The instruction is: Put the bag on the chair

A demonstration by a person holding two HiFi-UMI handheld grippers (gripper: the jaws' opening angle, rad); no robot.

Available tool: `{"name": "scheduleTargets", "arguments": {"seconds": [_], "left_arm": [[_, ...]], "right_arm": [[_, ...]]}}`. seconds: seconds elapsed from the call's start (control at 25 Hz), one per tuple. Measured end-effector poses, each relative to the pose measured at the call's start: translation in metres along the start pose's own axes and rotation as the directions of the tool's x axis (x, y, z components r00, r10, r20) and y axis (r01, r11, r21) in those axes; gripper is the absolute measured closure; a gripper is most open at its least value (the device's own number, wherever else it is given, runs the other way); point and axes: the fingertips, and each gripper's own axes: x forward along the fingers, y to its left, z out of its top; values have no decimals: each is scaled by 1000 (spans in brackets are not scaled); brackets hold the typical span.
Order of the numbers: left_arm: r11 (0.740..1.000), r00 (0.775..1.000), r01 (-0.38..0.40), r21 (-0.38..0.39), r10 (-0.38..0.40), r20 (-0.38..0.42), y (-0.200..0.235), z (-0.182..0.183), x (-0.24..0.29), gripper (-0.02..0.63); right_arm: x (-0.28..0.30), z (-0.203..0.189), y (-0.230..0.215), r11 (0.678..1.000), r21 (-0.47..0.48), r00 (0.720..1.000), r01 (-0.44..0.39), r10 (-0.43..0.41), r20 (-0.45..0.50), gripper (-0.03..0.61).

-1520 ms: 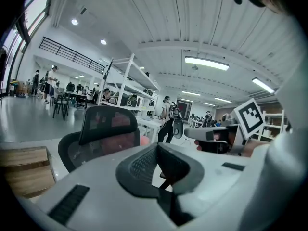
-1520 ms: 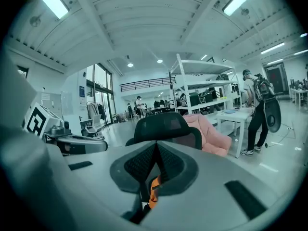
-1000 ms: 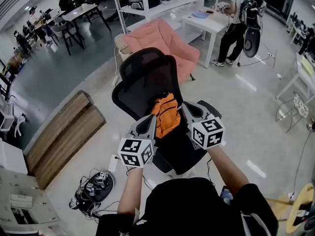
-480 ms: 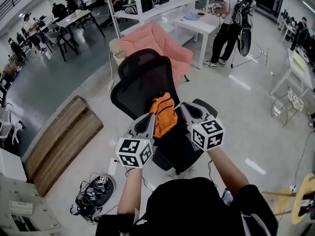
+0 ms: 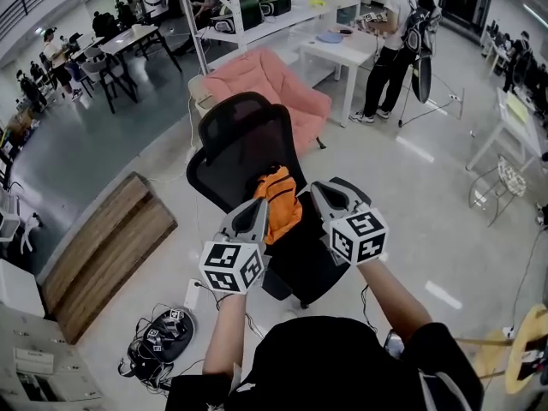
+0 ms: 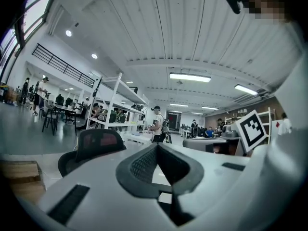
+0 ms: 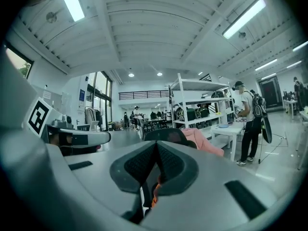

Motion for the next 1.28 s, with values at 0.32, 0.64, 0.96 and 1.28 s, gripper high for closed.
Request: {"name": "scheduleTargets", "arguments": {"seconds": [0.32,0.64,0.96,1.28], "left_arm": [[1000,1000,-2,-5,2,11,-55,-1,2,603],[1000,999,-26,14,26,25,-106,-4,-11,603],[997,997,-69,38,68,43,-152,-12,-31,603],[994,994,-97,45,94,47,-185,-29,-58,603]], "right_arm": [[-46,4,-19,1000,-4,1000,-14,14,-2,577],[-94,7,-27,999,-4,999,-34,34,17,577],[-143,3,-30,999,5,998,-44,44,40,577],[-186,-8,-19,998,3,997,-59,58,52,577]]}}
